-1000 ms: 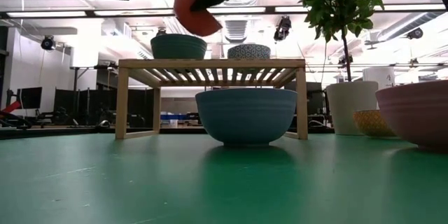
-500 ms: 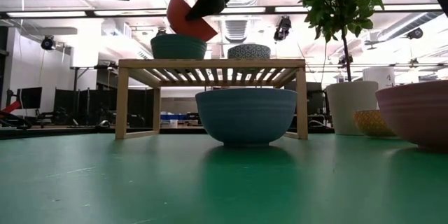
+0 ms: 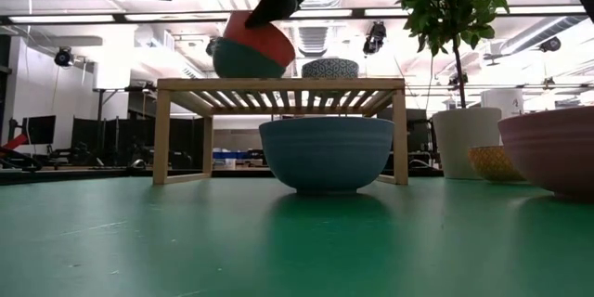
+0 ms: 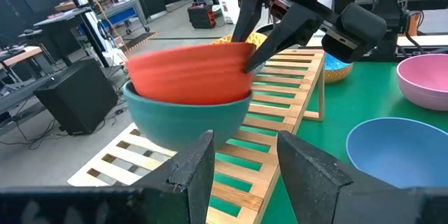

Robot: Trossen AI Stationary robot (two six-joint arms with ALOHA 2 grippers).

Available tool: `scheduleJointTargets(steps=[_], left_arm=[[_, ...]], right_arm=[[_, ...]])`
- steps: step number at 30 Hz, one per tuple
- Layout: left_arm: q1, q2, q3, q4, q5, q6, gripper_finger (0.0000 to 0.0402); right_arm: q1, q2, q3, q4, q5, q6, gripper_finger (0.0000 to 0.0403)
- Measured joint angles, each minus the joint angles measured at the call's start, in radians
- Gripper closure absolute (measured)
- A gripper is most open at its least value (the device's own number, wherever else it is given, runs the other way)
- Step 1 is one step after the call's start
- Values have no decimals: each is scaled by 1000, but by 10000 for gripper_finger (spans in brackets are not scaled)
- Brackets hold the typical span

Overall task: Place and stack bowls onto a shelf
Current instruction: Stack the large orange bowl on the green bowl on the shelf

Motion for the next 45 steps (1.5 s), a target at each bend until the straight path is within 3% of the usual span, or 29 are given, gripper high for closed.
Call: scheduleJointTargets(steps=[5, 15, 22, 32, 45], left_arm=[[0, 0, 0, 0, 0, 0, 263], [0, 0, 0, 0, 0, 0, 263], [0, 0, 0, 0, 0, 0, 263], [0, 0, 0, 0, 0, 3, 263], [0, 7, 0, 0, 0, 10, 263]], right_arm=[[1, 0, 0, 8, 0, 7, 300], [1, 0, 0, 75, 2, 23, 299], [3, 0, 0, 138, -1, 76, 321], [-8, 18, -6, 197, 1, 193, 389], [-8, 49, -25, 213, 53, 198, 394]])
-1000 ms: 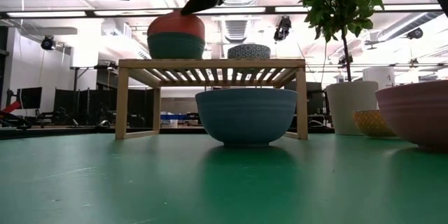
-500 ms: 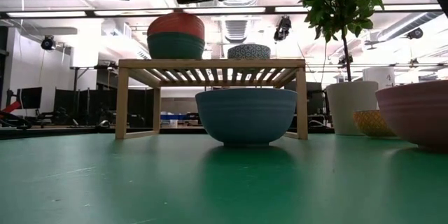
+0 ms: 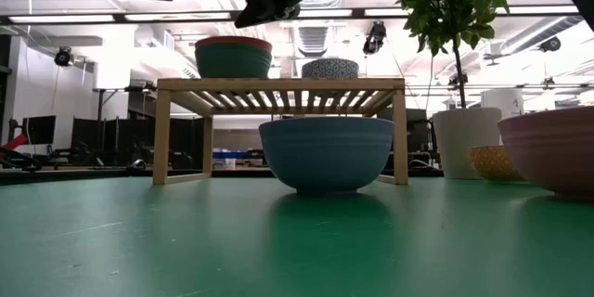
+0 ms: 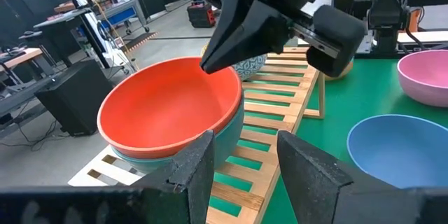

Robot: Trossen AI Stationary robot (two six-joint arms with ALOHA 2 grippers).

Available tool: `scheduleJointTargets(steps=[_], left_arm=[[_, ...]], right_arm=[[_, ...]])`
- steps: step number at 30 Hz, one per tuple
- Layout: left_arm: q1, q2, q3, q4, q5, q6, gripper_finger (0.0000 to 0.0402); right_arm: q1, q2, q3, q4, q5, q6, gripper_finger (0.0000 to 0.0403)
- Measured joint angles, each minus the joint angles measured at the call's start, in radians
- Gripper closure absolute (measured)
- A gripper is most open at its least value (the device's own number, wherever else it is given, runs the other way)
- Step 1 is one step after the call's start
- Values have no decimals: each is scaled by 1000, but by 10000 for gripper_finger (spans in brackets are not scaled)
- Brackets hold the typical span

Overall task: Place and stack bowls onto a shelf
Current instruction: Stack the large orange bowl on the green bowl on the shelf

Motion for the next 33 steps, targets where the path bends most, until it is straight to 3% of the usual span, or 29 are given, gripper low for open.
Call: scheduleJointTargets(steps=[8, 17, 33], left_arm=[[0, 16, 0, 0, 0, 9, 263], [0, 30, 0, 9, 0, 23, 263], [0, 32, 1, 9, 0, 33, 263]], right_arm=[[-32, -32, 5, 19, 97, 1, 394], [-147, 9, 4, 19, 15, 99, 394], [-156, 26, -2, 25, 8, 129, 394]])
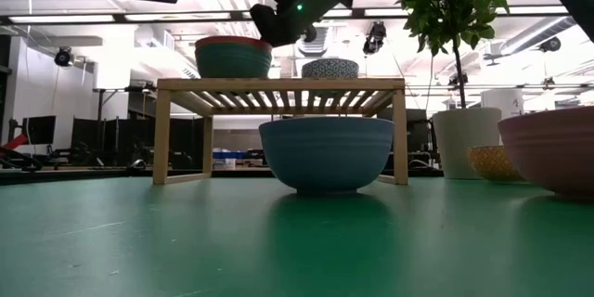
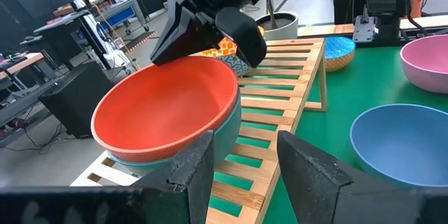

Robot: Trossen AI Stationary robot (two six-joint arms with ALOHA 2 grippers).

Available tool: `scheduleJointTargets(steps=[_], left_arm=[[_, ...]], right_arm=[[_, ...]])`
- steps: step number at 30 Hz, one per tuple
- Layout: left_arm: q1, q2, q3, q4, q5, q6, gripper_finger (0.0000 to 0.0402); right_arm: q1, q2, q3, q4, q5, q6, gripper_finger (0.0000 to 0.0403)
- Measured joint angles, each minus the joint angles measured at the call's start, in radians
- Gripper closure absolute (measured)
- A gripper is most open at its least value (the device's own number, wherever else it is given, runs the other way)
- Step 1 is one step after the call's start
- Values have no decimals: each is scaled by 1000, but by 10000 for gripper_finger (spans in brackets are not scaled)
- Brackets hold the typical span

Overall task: Place and stack bowls onto a shelf
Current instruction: Stack the large orange bowl on the green bowl on the shelf, then stack the small blue patterned bowl on the small orange bowl on the shelf

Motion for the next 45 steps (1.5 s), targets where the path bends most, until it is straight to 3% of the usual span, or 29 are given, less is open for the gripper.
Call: scheduleJointTargets(steps=[17, 20, 27, 30, 36, 45], left_arm=[[0, 0, 0, -1, 0, 0, 263], [0, 0, 0, -1, 0, 0, 263], [0, 4, 0, -1, 20, -17, 263], [0, 17, 0, -1, 83, -32, 263], [-1, 88, 0, 25, 211, -122, 263], [-3, 264, 3, 17, 425, -445, 263]], right_arm=[[26, -54, 10, 12, -49, -24, 394], [63, -105, 11, -26, -102, -42, 394], [184, -225, -47, -225, -106, -82, 394], [248, -292, -124, -274, -84, -65, 394], [402, -461, -376, -249, 101, 7, 394], [545, -713, -761, -62, 112, 6, 394]])
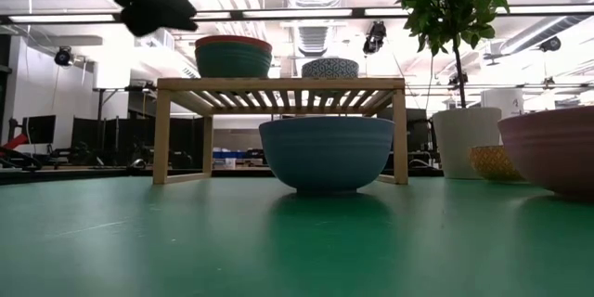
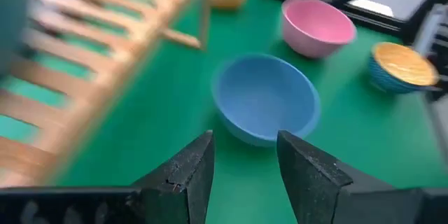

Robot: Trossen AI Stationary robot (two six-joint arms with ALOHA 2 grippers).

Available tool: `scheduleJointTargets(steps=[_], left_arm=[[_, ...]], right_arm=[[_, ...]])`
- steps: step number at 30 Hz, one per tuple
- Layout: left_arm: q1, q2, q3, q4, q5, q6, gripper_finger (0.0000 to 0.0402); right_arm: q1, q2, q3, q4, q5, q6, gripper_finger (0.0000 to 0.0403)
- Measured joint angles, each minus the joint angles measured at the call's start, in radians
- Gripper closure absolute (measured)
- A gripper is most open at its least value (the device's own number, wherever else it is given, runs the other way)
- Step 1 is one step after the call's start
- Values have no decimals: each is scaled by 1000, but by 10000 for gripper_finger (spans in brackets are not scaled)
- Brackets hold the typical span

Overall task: Place and stack bowls onto a shelf
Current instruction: Stack the small blue patterned bowl on the small orange bowl on the shelf

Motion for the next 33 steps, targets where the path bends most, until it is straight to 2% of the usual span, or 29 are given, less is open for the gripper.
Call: scheduleJointTargets(steps=[3, 9, 15, 20, 23, 28, 33], left_arm=[[-1, 51, 0, -6, 61, -101, 263], [-9, 139, 20, -67, 182, -317, 263], [-60, 252, 141, -270, 279, -534, 263], [-151, 372, 320, -557, 360, -746, 263], [-211, 457, 440, -680, 375, -853, 263], [-321, 602, 564, -731, 374, -1008, 263], [-422, 716, 584, -733, 392, -1195, 263]], right_arm=[[0, -84, -115, 112, -6, -41, 394], [-31, -234, -263, 252, -101, -127, 394], [-35, -339, -315, 269, -124, -158, 394], [-35, -385, -333, 269, -126, -191, 394], [-35, -392, -335, 266, -126, -214, 394], [-35, -392, -335, 265, -126, -249, 394], [-35, -393, -335, 268, -126, -270, 394]])
